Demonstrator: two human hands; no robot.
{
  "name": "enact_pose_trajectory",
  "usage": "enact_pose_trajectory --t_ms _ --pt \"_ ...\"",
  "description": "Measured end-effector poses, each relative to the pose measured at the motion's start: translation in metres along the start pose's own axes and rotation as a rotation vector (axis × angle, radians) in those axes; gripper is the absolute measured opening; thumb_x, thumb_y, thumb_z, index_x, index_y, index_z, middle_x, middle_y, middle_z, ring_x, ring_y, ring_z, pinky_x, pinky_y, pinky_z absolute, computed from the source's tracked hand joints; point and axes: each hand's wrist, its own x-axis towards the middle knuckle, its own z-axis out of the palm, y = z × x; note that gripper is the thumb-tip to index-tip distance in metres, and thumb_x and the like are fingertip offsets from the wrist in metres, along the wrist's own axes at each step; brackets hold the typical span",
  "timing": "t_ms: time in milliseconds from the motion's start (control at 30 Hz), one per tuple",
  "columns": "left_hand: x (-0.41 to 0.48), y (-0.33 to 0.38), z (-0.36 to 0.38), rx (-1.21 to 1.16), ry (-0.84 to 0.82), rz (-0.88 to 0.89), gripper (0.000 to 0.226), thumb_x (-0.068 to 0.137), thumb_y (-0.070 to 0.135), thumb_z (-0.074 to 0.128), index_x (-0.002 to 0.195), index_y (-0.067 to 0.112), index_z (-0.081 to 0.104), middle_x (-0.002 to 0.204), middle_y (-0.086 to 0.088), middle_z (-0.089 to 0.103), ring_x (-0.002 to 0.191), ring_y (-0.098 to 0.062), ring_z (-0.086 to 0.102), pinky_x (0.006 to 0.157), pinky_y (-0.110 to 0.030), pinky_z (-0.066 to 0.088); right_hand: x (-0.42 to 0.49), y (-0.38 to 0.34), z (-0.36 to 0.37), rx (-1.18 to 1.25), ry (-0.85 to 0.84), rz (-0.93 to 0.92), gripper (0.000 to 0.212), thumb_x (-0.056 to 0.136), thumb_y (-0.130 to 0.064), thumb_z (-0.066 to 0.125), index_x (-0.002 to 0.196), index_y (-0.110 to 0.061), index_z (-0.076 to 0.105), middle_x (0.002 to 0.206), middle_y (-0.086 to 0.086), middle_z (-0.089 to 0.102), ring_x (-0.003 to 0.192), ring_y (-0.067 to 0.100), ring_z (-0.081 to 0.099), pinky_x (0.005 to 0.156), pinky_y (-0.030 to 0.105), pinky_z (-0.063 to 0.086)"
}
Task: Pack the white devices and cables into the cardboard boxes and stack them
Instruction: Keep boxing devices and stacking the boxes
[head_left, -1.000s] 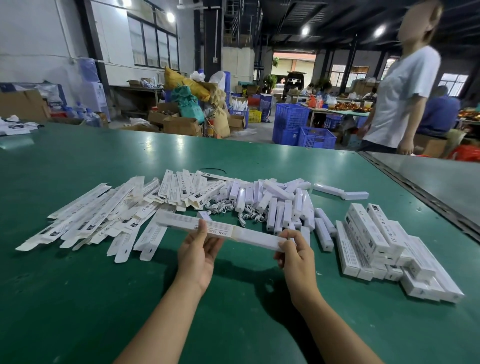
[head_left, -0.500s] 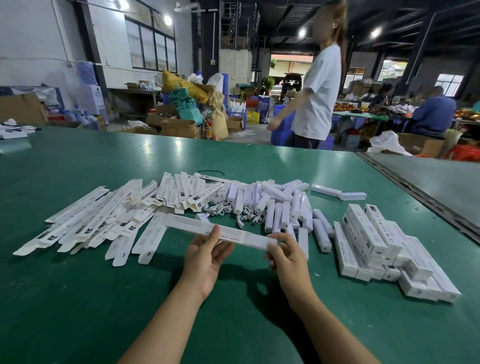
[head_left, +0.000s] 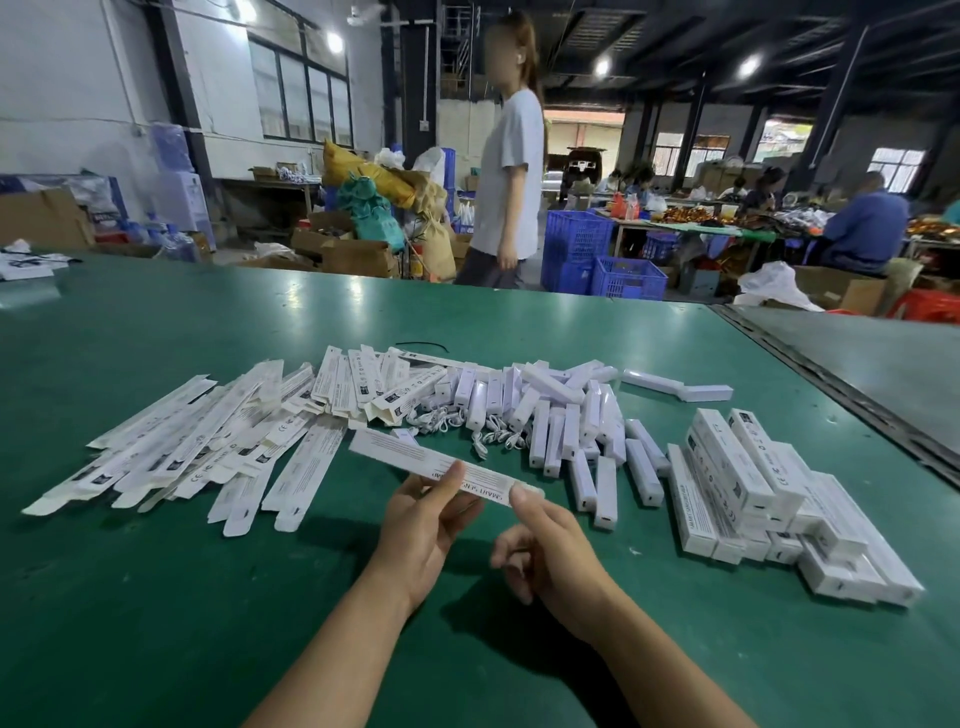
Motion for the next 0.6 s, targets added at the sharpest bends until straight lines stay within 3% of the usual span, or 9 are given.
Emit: enact_pose_trajectory --t_ms 133,233,300,400,467,533,600 --pt "-0.005 -0.001 0.003 0.042 -0.079 -0.098 0.04 0.078 0.023 0.069 0.11 -0.001 0.061 0.105 -0.024 0.069 0.09 -0.028 0.068 0.072 -0.029 0.061 -0.003 -0.002 -0.002 0.084 -0.123 0.107 0.063 0.064 -0.066 0.078 0.103 -0.02 0.06 0.063 0.014 0.062 0.031 0.018 0.044 0.035 0.018 0.035" --pt "-0.006 0.001 0.004 0.032 -0.097 -0.117 0.041 0.082 0.024 0.066 0.113 -0.002 0.061 0.108 -0.026 0.07 0.089 -0.028 0.071 0.071 -0.03 0.061 -0.003 -0.001 -0.004 0.077 -0.126 0.095 0.06 0.071 -0.064 0.072 0.108 -0.019 0.059 0.06 0.013 0.062 0.03 0.017 0.043 0.034 0.018 0.034" --pt "-0.004 0.001 0.005 0.004 -0.034 -0.069 0.034 0.084 0.023 0.066 0.109 0.0 0.061 0.096 -0.02 0.073 0.08 -0.024 0.073 0.065 -0.028 0.06 -0.001 0.003 -0.003 0.034 0.004 -0.031 0.051 0.076 -0.064 0.066 0.106 -0.022 0.065 0.054 0.01 0.055 0.032 0.015 0.04 0.034 0.018 0.032" --pt "0.003 0.003 0.0 -0.093 0.17 0.051 0.014 0.09 0.018 0.064 0.096 0.006 0.061 0.084 -0.013 0.073 0.067 -0.02 0.073 0.057 -0.026 0.06 0.011 0.01 -0.003 -0.115 0.4 -0.194 0.036 0.092 -0.057 0.053 0.088 -0.025 0.069 0.053 0.003 0.049 0.043 0.014 0.04 0.04 0.021 0.032" --pt "0.008 0.007 -0.007 -0.138 0.289 0.119 0.013 0.094 0.018 0.064 0.093 0.006 0.06 0.084 -0.014 0.07 0.063 -0.017 0.072 0.054 -0.024 0.059 0.024 0.015 -0.005 -0.353 0.53 -0.239 0.026 0.1 -0.037 0.051 0.086 -0.021 0.066 0.066 0.0 0.059 0.061 0.017 0.053 0.056 0.026 0.042" --pt "0.013 0.01 -0.013 -0.147 0.365 0.148 0.014 0.095 0.02 0.064 0.095 0.006 0.061 0.085 -0.015 0.069 0.063 -0.016 0.071 0.053 -0.022 0.057 0.036 0.024 -0.003 -0.838 0.421 -0.262 0.017 0.1 -0.023 0.051 0.103 -0.015 0.066 0.097 0.002 0.065 0.09 0.019 0.059 0.079 0.023 0.041" --pt "0.016 0.011 -0.015 -0.145 0.397 0.156 0.014 0.096 0.02 0.065 0.095 0.007 0.062 0.084 -0.013 0.069 0.063 -0.016 0.069 0.051 -0.02 0.055 0.051 0.034 0.001 -1.121 0.238 -0.299 0.027 0.1 -0.016 0.047 0.123 -0.006 0.059 0.127 0.008 0.054 0.117 0.021 0.05 0.095 0.017 0.032"
